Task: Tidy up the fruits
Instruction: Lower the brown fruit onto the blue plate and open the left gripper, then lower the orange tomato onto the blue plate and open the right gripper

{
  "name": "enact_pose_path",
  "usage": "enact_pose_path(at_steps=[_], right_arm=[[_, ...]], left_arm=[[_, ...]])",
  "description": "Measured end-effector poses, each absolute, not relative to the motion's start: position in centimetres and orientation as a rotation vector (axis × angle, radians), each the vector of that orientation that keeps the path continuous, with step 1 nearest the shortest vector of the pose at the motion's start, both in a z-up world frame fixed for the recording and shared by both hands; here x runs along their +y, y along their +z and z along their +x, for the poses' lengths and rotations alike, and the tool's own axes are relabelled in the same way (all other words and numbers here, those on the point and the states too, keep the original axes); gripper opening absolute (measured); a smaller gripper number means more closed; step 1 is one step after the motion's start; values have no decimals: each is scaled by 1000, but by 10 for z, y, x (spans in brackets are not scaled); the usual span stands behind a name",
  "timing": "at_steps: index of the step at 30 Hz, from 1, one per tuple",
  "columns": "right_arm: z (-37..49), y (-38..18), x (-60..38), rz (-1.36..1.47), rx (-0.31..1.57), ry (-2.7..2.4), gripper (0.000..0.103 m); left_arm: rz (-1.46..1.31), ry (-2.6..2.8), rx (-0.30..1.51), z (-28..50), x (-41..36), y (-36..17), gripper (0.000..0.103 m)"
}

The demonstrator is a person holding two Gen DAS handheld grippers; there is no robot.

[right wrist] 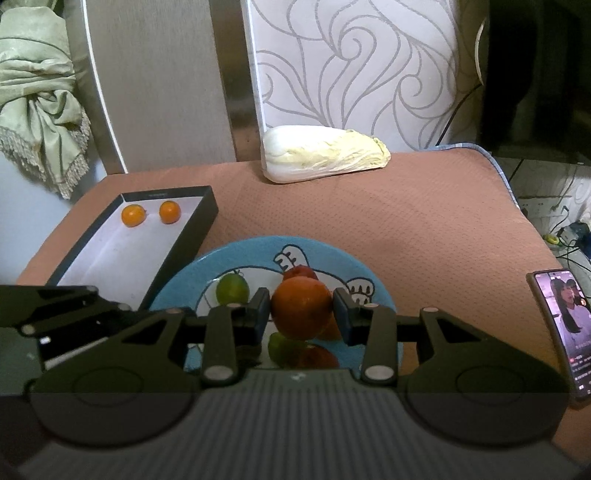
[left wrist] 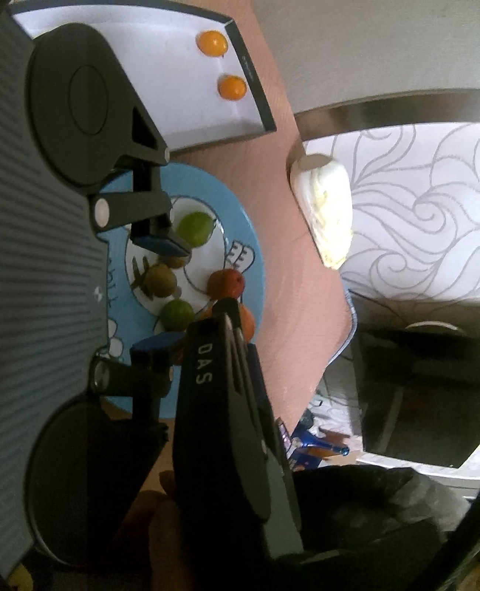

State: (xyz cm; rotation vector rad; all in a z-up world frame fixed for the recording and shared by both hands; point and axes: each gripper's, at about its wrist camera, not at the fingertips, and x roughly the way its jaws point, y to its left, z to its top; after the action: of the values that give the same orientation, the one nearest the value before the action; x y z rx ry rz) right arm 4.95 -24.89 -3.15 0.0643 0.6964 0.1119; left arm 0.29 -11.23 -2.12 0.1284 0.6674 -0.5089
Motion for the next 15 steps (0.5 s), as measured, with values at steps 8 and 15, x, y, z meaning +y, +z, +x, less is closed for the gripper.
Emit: enact_pose_path(at_steps=[8,15], right_arm=[[51,-24,-245,66,651,111,42],[62,-14,-228,50,617,146,42]], left_arm=[[108,-465,638,3,-97,-16,56],[91,-362,615,12,-75,-13,56]])
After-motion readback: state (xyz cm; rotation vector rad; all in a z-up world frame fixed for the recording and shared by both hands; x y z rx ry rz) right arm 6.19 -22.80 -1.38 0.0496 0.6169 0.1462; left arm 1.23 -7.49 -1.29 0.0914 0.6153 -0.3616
